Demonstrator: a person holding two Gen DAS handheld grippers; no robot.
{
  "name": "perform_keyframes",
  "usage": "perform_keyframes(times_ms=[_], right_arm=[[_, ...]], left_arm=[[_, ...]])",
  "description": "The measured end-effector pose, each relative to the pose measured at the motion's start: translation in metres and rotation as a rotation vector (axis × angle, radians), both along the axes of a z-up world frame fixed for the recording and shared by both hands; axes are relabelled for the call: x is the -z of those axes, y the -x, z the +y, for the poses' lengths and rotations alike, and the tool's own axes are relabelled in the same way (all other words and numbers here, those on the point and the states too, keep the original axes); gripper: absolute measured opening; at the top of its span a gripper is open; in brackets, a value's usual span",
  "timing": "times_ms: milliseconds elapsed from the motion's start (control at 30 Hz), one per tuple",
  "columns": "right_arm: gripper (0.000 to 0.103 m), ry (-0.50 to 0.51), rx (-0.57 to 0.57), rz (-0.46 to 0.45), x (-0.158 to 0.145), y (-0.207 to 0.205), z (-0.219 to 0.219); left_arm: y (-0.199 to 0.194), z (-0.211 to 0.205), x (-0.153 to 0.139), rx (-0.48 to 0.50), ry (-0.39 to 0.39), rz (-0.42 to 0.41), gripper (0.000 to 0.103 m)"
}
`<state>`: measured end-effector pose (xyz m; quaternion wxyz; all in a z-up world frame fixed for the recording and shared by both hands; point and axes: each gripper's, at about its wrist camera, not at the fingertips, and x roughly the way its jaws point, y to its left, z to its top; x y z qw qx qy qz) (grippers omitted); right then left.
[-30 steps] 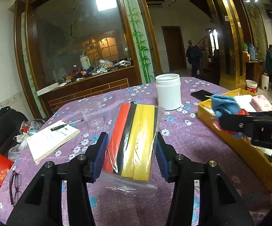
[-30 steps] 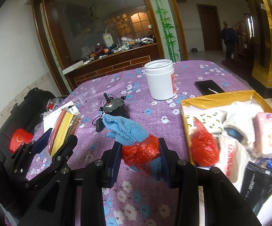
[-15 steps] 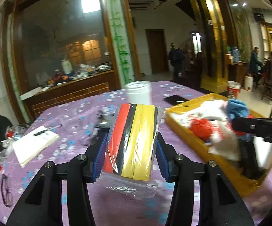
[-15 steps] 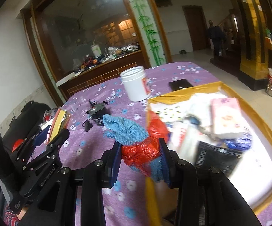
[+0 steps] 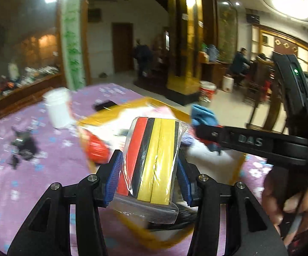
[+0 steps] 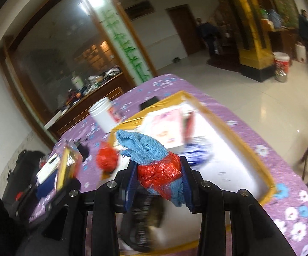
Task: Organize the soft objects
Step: 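Carry the sponge pack and blue cloth over the white box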
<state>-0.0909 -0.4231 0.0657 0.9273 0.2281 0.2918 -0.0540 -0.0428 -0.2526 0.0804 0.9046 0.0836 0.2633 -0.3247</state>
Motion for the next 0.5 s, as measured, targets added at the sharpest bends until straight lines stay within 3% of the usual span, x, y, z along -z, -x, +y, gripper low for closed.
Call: perform_keyframes(times_ms=[200, 300, 500], right_arm=[[0.039, -0.028, 0.052, 0.034, 0.019, -0.001, -0.024], [0.039, 0.047, 0.061, 0.018, 0.022, -0.003, -0.015], [0.040, 0.014, 0.043, 0.040, 0.027, -0.014, -0.010]], left_arm=[[-0.010, -0.014, 0.019, 0.021, -0.020, 0.072, 0.047], [-0.016, -0.011, 0.025, 0.007, -0.013, 0.101, 0.047], [-0.013, -0.010, 0.025, 0.005, -0.001, 0.102, 0.047]])
